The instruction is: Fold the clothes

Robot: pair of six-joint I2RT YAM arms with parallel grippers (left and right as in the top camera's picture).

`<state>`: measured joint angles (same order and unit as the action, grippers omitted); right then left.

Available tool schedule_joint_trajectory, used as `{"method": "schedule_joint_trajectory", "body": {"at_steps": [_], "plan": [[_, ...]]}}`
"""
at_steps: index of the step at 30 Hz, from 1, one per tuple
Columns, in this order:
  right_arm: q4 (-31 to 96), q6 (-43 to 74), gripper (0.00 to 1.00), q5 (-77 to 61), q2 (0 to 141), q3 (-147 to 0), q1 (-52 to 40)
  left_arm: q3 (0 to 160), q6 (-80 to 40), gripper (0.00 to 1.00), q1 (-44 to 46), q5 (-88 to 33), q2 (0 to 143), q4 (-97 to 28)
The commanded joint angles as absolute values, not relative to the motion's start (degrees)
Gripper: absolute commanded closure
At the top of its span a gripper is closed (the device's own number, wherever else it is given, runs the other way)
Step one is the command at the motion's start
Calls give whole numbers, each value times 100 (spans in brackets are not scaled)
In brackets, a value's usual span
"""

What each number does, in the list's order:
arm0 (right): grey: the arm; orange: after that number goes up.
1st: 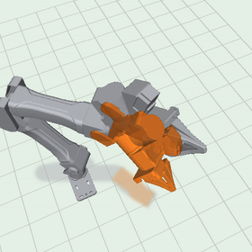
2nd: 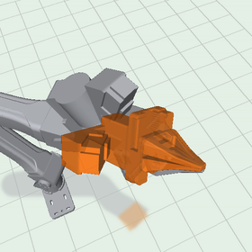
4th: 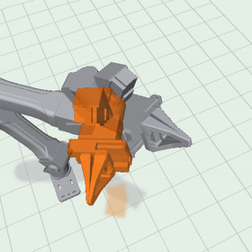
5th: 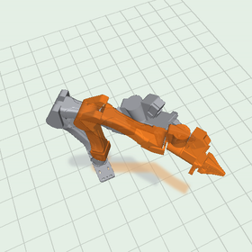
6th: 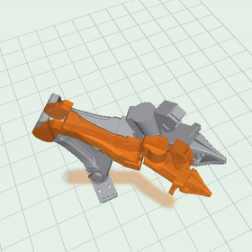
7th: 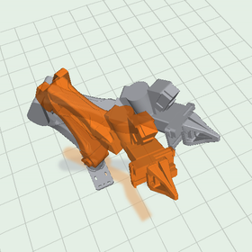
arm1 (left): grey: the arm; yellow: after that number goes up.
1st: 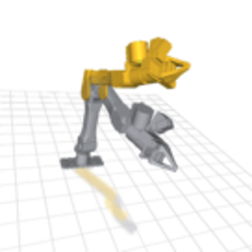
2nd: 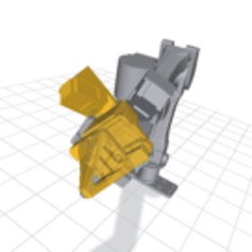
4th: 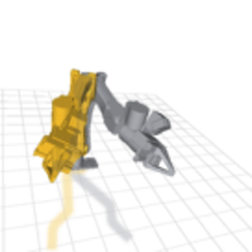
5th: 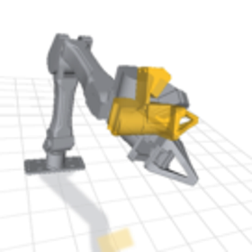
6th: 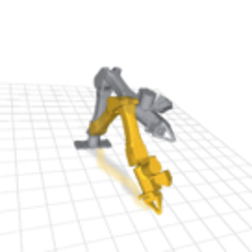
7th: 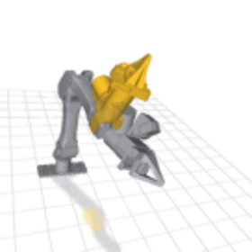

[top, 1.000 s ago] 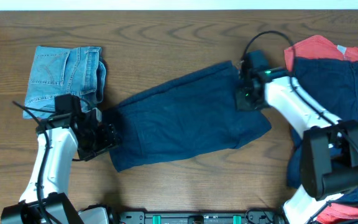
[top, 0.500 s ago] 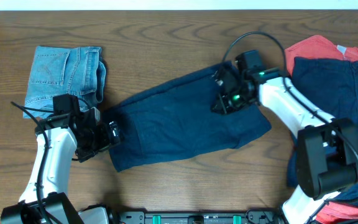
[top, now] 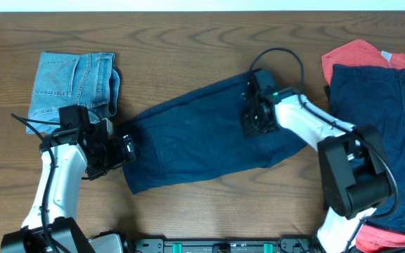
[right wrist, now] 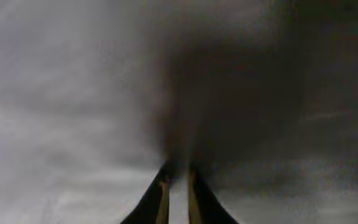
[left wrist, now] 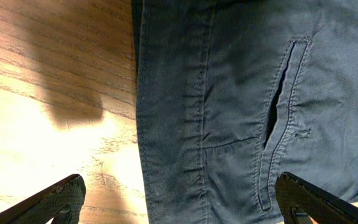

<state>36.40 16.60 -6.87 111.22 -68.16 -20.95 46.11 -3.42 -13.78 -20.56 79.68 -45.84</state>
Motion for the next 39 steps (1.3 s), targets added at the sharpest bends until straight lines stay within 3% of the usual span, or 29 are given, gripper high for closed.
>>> {"method": "schedule_joint_trajectory", "body": {"at_steps": [1, 6, 11, 16, 18, 21, 25, 29, 33, 37, 39], "plan": [[3741, 2128, 92, -23, 11546, -6689, -1605, 4591, -235, 2, -1406, -2049, 8123, -4602], [4001, 1828, 99, -416, 11417, -6713, -1116, 4543, -235, 2, -1406, -2053, 8538, -4552], [4195, 1020, 94, -646, 10866, -6713, -1212, 4543, -69, 2, -1406, -2574, 8978, -4348], [4235, 362, 92, -1876, 10158, -6713, -1476, 4543, -34, 2, -1406, -2729, 9312, -4160], [4222, 357, 92, -2152, 9970, -6713, -1660, 4543, 185, 2, -1406, -3015, 9467, -4077], [4206, 384, 83, -2189, 9950, -6711, -1999, 4543, 325, 0, -1406, -3393, 9756, -3887], [4202, 624, 81, -2189, 10200, -6705, -2272, 4543, 322, 2, -1406, -3393, 10112, -3743], [4189, 921, 86, -2189, 10728, -6705, -2453, 4543, 325, 9, -1406, -3415, 10508, -3603], [4134, 969, 89, -2305, 11163, -6705, -2495, 4543, 412, 24, -1404, -3413, 10833, -3544], [4032, 982, 89, -2296, 11297, -6705, -2495, 4543, 429, 32, -1341, -3417, 11013, -3520], [3959, 985, 89, -2296, 11297, -6705, -2495, 4541, 429, 43, -1236, -3415, 11083, -3529]]}}
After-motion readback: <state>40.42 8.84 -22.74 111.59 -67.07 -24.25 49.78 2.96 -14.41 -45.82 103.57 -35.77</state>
